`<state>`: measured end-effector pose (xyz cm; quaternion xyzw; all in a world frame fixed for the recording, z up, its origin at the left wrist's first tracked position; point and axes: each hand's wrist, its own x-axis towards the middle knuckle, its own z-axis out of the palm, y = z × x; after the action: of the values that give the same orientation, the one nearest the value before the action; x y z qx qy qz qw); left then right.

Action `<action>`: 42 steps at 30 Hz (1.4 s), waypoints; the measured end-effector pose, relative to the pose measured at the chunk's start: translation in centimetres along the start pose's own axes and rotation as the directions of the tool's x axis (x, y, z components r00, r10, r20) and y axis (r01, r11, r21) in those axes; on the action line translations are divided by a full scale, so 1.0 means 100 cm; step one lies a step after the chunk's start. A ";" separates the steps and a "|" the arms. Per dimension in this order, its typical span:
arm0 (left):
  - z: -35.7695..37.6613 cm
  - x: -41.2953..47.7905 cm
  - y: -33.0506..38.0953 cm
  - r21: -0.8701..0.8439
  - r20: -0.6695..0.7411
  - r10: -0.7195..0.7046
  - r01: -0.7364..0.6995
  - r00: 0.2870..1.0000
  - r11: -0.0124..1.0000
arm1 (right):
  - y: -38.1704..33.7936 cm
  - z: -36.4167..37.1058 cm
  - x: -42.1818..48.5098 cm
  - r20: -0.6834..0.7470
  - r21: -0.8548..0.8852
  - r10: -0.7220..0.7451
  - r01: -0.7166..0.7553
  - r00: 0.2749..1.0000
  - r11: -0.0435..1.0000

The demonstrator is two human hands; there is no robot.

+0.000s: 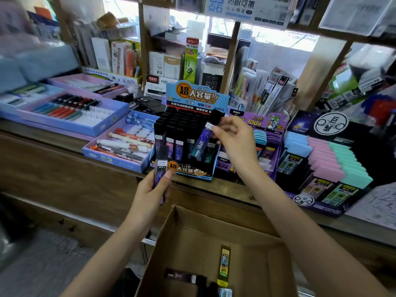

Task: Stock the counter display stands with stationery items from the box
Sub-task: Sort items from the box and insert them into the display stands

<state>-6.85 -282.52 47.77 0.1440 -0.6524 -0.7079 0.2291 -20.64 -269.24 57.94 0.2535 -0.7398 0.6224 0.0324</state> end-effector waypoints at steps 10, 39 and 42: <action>-0.005 -0.006 0.006 0.019 0.017 0.011 -0.011 1.000 1.000 | 0.029 0.028 -0.001 0.063 -0.258 -0.088 0.102 0.994 0.961; 0.030 0.010 0.019 0.462 0.119 0.244 -0.272 0.962 0.845 | -0.002 -0.010 -0.019 0.107 -0.025 0.043 -0.041 0.993 0.999; 0.019 0.022 0.012 0.752 0.177 0.345 -0.352 0.922 0.557 | -0.003 -0.021 -0.007 0.014 -0.098 -0.017 0.018 1.000 0.995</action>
<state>-9.50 -282.09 49.35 0.0929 -0.9075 -0.3014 0.2775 -20.53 -267.05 58.43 0.2621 -0.7674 0.5833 0.0457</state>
